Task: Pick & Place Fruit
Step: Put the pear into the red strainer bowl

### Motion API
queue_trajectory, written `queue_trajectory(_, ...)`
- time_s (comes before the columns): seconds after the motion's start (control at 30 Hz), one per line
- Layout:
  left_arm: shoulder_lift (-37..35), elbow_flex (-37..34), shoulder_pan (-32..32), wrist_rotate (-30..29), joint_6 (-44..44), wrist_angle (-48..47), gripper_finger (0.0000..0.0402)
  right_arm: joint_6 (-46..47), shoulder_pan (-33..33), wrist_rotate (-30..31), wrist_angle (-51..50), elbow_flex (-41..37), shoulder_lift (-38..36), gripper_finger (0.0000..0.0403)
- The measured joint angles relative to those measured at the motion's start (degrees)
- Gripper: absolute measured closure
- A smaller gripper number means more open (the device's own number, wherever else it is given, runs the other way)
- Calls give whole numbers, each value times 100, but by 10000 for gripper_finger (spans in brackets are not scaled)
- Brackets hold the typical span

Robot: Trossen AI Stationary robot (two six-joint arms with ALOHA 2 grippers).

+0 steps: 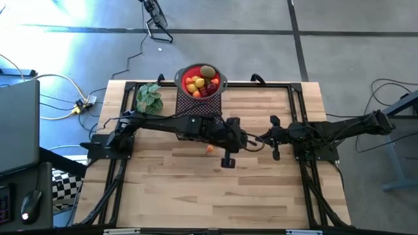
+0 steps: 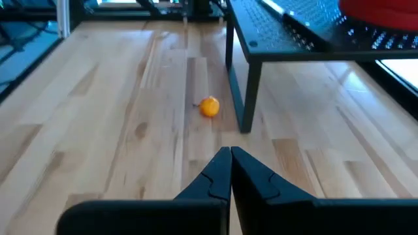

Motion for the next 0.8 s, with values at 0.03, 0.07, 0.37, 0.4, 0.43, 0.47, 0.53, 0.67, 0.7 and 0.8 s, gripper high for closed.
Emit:
queue_trajectory(0.03,5,-7,27,230,148,16,398,9,-2,-16,51,1,2,400)
queue_trajectory(0.07,20,-11,34,403,264,122,398,13,0,-28,78,2,2,401)
queue_trajectory(0.37,-2,-945,70,560,173,1214,398,7,0,-42,143,0,4,401)
queue_trajectory(0.4,-2,-1101,84,510,70,1391,398,5,0,-43,140,0,9,401)
queue_trajectory(0.43,-14,-1241,110,428,-31,1591,398,4,0,-43,119,0,9,401)
queue_trajectory(0.47,-49,-1377,112,378,-157,1680,398,2,0,-44,94,1,9,401)
queue_trajectory(0.53,-165,-1626,142,275,-290,1744,398,0,0,-44,52,0,9,401)
queue_trajectory(0.67,-440,-2207,122,233,-214,2551,398,-2,-2,-44,-2,0,11,401)
queue_trajectory(0.7,-508,-2380,102,230,-118,2895,398,-4,0,-44,1,0,15,401)
queue_trajectory(0.8,-738,-3023,53,246,19,3637,398,-48,0,-45,11,2,15,401)
